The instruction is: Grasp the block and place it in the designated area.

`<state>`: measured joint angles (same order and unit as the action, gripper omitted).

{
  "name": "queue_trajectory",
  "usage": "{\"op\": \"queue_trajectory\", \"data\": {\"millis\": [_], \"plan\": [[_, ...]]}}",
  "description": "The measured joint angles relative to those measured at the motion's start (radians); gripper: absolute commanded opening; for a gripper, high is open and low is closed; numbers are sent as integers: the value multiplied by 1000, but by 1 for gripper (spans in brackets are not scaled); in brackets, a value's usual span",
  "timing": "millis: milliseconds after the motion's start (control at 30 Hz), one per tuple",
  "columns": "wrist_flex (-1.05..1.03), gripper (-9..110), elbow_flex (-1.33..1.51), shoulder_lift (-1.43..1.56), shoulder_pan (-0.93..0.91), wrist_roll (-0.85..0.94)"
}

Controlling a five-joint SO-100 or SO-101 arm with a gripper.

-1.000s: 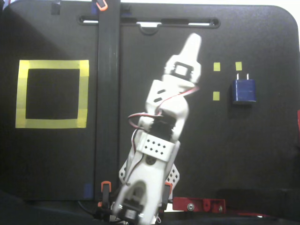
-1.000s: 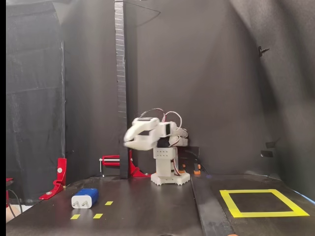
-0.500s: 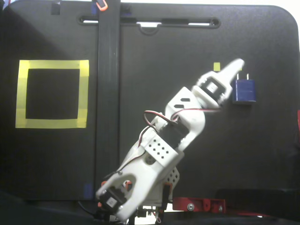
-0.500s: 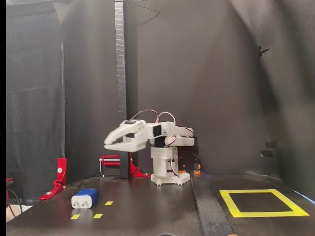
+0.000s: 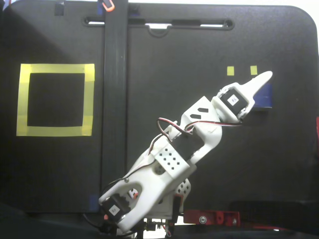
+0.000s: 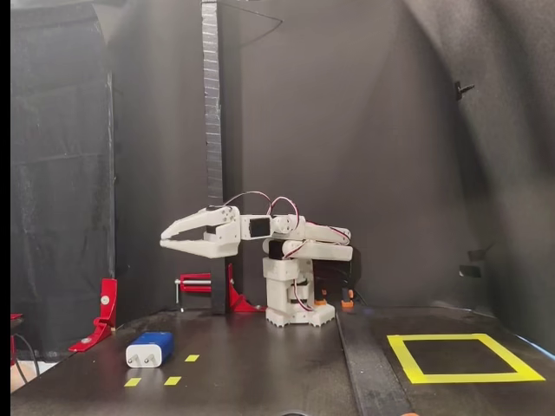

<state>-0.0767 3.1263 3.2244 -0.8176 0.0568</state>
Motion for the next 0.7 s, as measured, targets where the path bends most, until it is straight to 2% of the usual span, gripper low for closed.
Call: {"op": "queue_trajectory", "data": {"millis": [267, 700], "plan": [[-54, 0, -295, -385, 21, 0], [-403, 0, -899, -992, 23, 11]]}}
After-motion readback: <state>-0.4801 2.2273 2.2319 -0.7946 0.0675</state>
